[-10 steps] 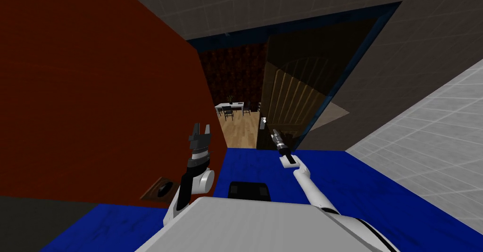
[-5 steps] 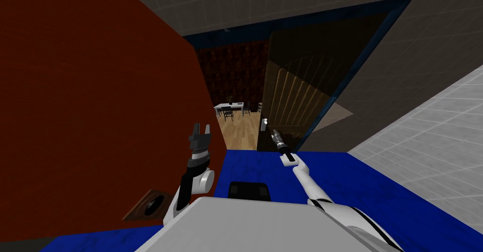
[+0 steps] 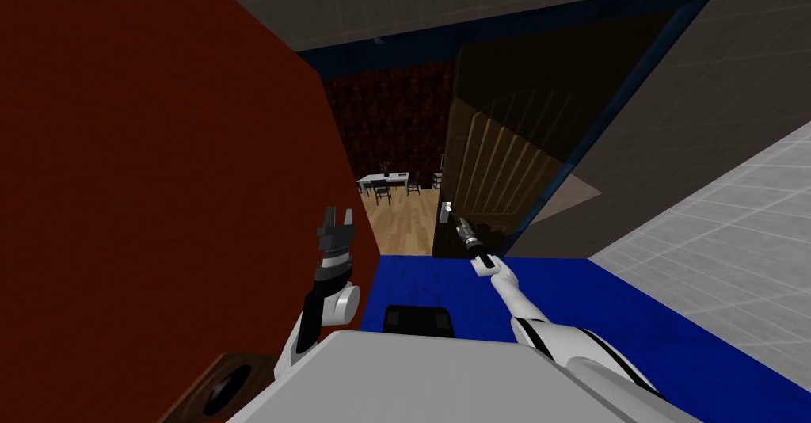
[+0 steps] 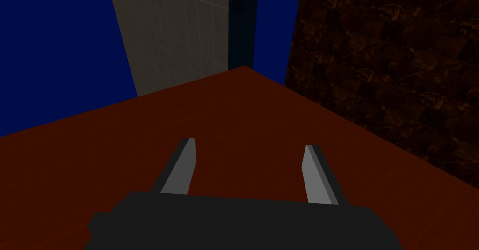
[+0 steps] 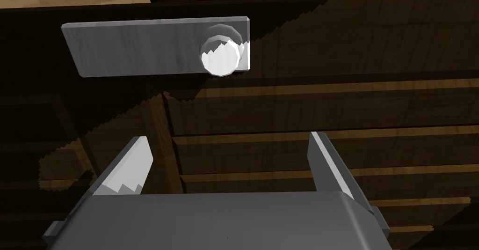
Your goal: Pull the door open
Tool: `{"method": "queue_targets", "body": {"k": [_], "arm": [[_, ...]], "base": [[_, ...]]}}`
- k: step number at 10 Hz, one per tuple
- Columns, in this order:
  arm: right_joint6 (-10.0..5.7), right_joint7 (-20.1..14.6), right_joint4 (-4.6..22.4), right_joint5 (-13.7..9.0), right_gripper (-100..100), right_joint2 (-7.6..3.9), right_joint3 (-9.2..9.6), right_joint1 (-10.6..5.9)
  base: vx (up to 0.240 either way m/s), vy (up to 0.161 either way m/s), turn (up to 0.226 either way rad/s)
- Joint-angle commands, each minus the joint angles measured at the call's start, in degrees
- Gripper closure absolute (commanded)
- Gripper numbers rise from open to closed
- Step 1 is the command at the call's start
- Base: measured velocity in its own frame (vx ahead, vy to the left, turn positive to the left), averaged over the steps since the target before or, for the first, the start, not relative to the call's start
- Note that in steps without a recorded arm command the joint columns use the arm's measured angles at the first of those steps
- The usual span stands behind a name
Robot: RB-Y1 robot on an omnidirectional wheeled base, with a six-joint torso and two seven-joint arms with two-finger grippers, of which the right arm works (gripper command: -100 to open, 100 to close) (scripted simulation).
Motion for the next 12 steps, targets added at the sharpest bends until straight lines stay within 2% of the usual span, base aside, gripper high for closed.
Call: {"method": "queue_targets", "body": {"k": [1, 2, 4, 12], "arm": [[0.52, -1.04, 1.74, 0.58, -100, -0.4, -0.23, -1.1], [0.5, -1.44, 2.98, 0.83, -100, -0.62, -0.39, -1.79], [0.36, -0.93, 2.89, 0.54, -100, -0.5, -0.52, -1.75], [0.59, 0.11, 3.61, 0.02, -100, -0.25, -1.27, -2.15]], "base": [[0.163, 0.028, -0.014], [0.172, 0.043, -0.011], [0.113, 0.009, 0.011], [0.186, -0.02, 0.026]]}}
